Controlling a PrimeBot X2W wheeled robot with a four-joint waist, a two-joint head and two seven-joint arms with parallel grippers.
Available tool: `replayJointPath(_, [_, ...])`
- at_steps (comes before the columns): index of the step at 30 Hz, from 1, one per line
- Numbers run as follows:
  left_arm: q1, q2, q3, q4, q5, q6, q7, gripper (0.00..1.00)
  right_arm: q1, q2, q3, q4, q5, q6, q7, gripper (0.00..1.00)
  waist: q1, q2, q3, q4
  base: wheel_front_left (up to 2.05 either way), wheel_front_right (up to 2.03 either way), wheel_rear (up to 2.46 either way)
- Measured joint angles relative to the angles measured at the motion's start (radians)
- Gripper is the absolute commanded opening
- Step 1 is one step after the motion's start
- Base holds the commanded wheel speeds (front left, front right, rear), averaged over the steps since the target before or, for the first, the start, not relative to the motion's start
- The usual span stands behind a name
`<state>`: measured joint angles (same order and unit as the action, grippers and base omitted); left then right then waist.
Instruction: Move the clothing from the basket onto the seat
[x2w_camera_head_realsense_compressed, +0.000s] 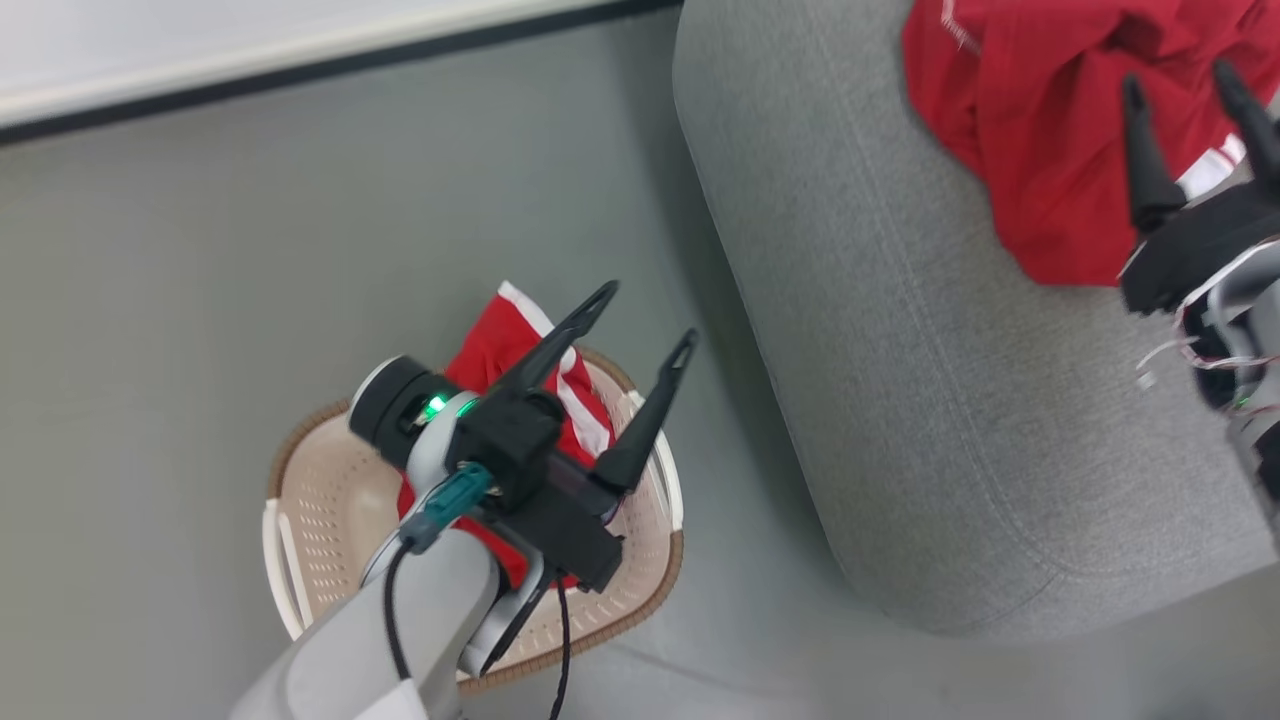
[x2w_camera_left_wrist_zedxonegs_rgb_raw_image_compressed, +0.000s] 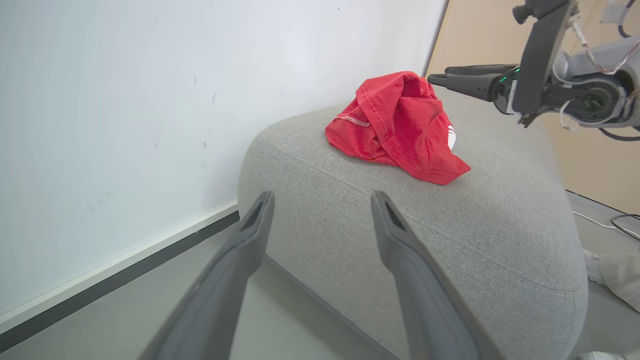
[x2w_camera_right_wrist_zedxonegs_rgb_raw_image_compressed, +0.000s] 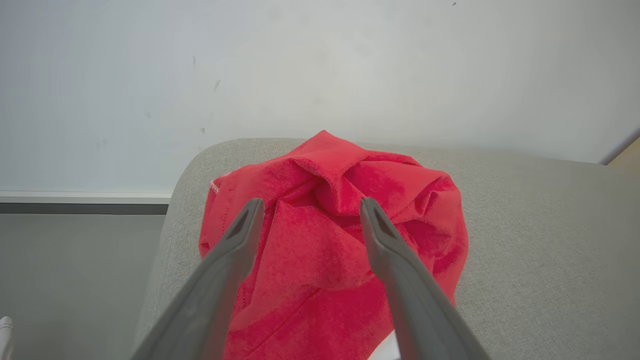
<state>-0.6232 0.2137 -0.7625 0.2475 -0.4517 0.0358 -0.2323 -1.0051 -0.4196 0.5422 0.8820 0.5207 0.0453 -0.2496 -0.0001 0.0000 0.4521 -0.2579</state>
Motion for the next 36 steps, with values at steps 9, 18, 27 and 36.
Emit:
replayJointPath(9, [0.104, 0.002, 0.091, 0.063, -0.067, 0.030, -0.016, 1.00, 0.092, 0.072, 0.012, -0.077, -0.011, 0.008, -0.002, 1.00, -0.0001, -0.0002, -0.125, 0.028, 0.00, 0.00, 0.00])
replayJointPath(18, [0.247, 0.008, 0.173, 0.109, -0.120, 0.053, -0.017, 1.00, 0.233, 0.126, 0.024, -0.140, -0.021, 0.006, -0.004, 1.00, -0.0001, -0.0002, -0.253, 0.076, 0.00, 0.00, 0.00])
replayJointPath(27, [0.409, 0.031, 0.274, 0.069, -0.148, 0.070, -0.017, 1.00, 0.428, 0.174, 0.031, -0.266, -0.029, -0.040, -0.004, 1.00, -0.0001, -0.0003, -0.379, 0.121, 0.00, 0.00, 0.00])
replayJointPath(36, [0.558, 0.043, 0.369, 0.001, -0.145, 0.080, -0.017, 1.00, 0.608, 0.181, 0.008, -0.424, -0.049, -0.121, -0.004, 1.00, 0.0000, -0.0002, -0.459, 0.148, 0.00, 0.00, 0.00])
